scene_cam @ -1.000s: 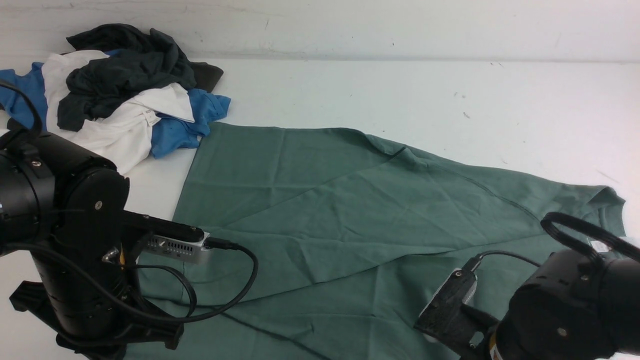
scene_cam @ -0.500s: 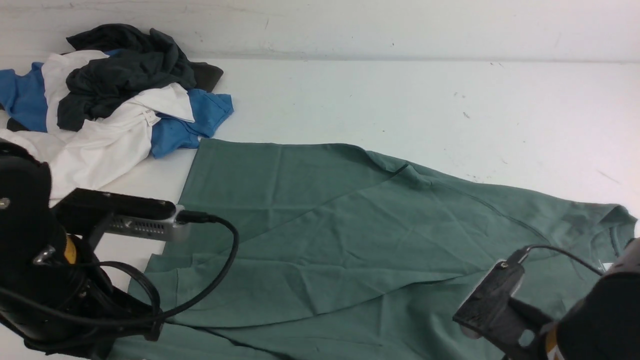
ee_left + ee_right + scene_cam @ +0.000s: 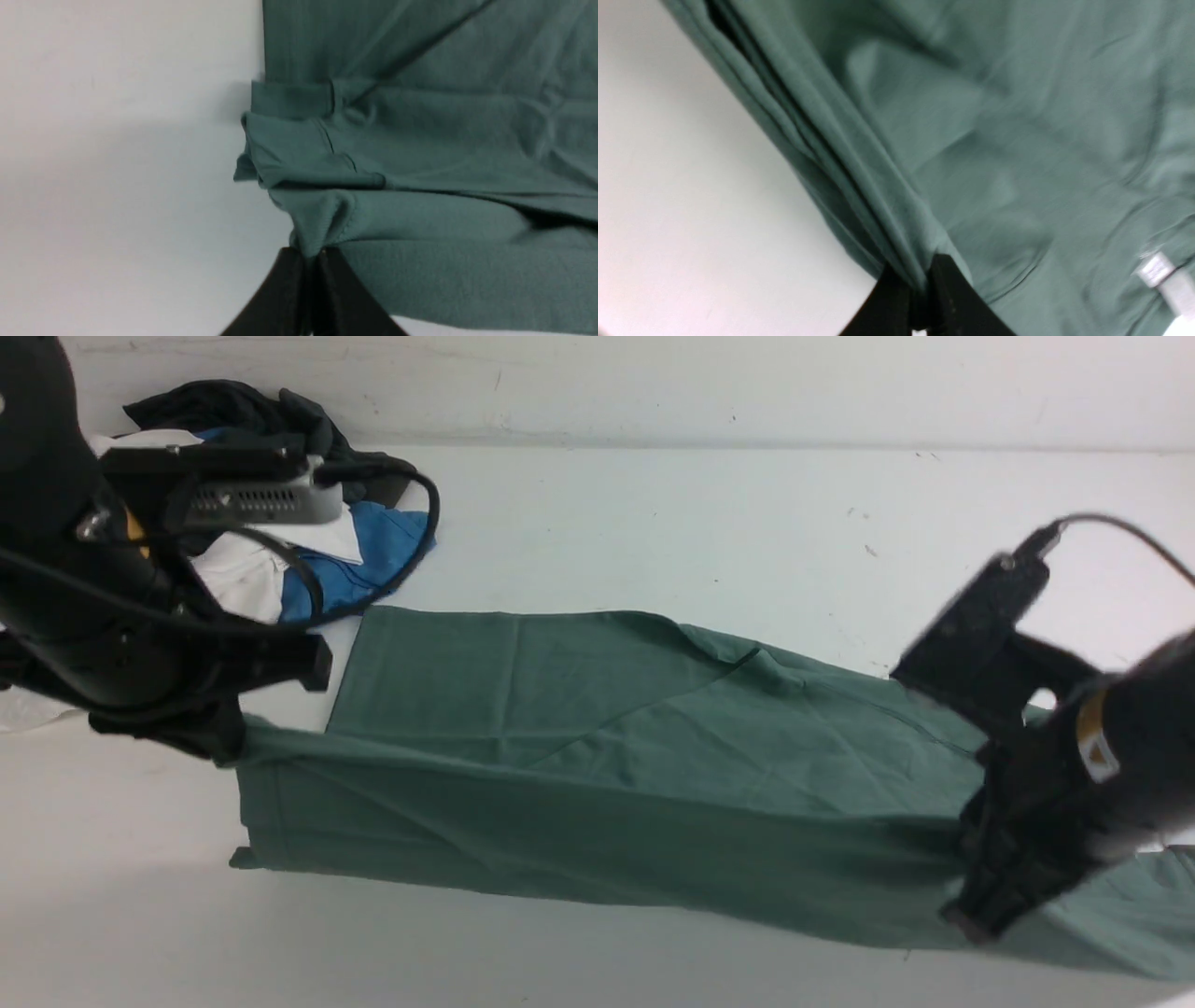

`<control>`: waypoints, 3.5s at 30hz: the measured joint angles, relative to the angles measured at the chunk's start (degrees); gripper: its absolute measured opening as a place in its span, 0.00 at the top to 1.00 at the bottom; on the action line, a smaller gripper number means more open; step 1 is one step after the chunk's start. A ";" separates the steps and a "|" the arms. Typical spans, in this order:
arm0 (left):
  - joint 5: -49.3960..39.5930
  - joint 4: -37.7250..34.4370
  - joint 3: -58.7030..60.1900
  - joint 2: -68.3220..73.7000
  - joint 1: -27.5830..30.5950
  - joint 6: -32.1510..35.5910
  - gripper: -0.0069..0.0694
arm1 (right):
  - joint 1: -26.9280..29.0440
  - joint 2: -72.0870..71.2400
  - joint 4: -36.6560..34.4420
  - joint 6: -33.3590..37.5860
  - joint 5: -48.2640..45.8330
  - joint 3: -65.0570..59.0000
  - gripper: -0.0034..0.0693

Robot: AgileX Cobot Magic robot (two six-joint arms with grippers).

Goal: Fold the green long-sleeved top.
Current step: Use both arms to drag the lower edge of the fabric forward and fold it over the upper edge

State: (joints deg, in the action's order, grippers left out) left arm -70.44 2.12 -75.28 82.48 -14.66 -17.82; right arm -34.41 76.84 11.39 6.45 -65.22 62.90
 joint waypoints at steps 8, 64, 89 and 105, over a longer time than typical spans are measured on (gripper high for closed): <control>0.00 -3.39 -17.76 15.78 6.21 3.44 0.90 | 8.85 15.90 -1.16 6.50 1.71 19.18 0.93; 1.38 0.56 -58.85 59.26 9.38 8.42 0.55 | 13.85 52.20 -6.35 -2.51 4.77 55.12 0.38; 7.33 -7.53 -58.96 63.23 9.38 10.41 0.82 | 18.72 52.20 -14.97 -2.56 3.36 55.12 0.38; 5.47 -8.65 -58.97 53.21 7.79 12.21 0.87 | 18.72 53.48 -16.13 0.52 14.32 55.22 0.38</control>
State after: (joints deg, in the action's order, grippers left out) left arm -64.96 -6.53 -134.25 135.69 -6.87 -5.61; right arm -15.68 130.33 -4.75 6.98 -50.90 118.13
